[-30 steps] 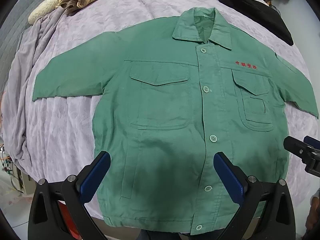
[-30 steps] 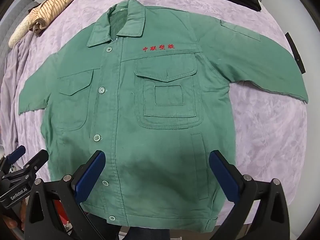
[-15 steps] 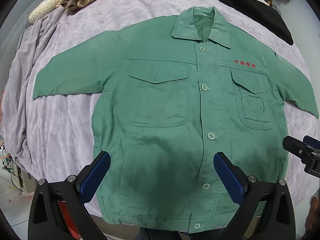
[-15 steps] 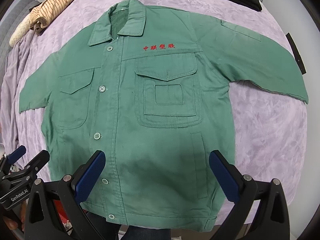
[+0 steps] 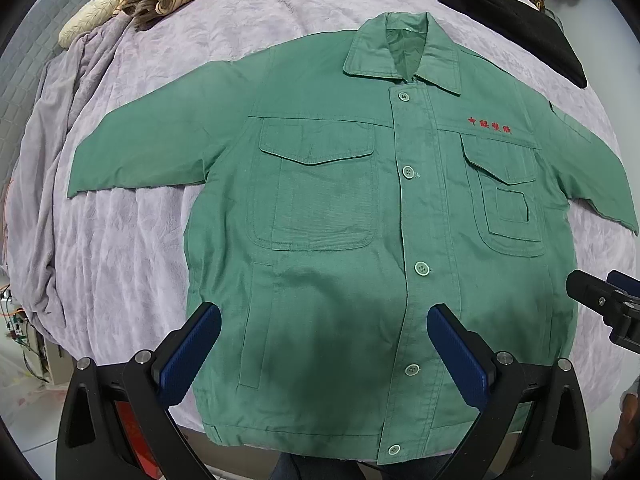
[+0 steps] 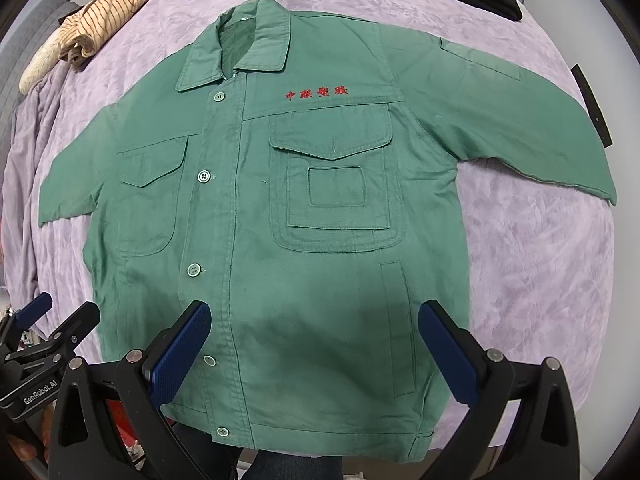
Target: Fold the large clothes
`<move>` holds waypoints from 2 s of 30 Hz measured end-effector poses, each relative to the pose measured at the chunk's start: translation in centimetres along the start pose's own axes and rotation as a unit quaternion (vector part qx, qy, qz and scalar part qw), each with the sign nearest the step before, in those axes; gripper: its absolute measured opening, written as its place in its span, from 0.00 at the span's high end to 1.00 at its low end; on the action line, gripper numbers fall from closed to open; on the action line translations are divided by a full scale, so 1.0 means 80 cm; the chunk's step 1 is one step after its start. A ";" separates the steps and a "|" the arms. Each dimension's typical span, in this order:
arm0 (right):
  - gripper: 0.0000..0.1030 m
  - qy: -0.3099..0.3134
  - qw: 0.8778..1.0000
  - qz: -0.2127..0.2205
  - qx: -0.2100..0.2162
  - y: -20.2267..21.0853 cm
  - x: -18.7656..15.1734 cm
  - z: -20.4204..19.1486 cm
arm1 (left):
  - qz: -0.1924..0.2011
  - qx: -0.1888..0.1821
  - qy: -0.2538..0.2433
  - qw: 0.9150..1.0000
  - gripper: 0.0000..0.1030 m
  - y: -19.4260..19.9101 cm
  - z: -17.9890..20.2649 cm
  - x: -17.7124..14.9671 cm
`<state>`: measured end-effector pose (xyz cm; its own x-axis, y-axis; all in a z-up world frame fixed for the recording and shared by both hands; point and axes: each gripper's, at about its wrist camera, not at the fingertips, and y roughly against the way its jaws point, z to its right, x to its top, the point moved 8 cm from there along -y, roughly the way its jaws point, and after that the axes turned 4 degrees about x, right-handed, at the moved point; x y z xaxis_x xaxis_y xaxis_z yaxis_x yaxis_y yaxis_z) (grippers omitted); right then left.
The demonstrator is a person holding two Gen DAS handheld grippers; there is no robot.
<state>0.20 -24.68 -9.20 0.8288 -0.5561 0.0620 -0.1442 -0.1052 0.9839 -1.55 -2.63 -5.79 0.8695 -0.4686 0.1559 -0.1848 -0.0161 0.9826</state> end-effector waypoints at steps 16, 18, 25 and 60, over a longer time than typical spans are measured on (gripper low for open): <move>0.00 0.000 1.000 -0.001 0.001 0.000 -0.002 0.002 | -0.003 0.005 0.001 1.000 0.00 0.001 0.002 0.001; 0.00 0.000 1.000 -0.002 0.002 0.000 -0.001 0.003 | -0.003 0.005 0.001 1.000 0.00 0.001 0.002 0.001; 0.00 -0.001 1.000 -0.003 0.002 0.000 0.001 0.003 | -0.003 0.005 0.001 1.000 0.00 0.001 0.002 0.001; 0.00 0.000 1.000 -0.003 0.002 -0.001 0.002 0.004 | -0.006 0.006 0.002 1.000 0.00 -0.003 0.001 -0.005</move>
<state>0.16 -24.98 -9.34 0.8295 -0.5558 0.0554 -0.1405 -0.1117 0.9838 -1.90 -2.53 -6.07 0.8734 -0.4649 0.1454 -0.1809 -0.0325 0.9830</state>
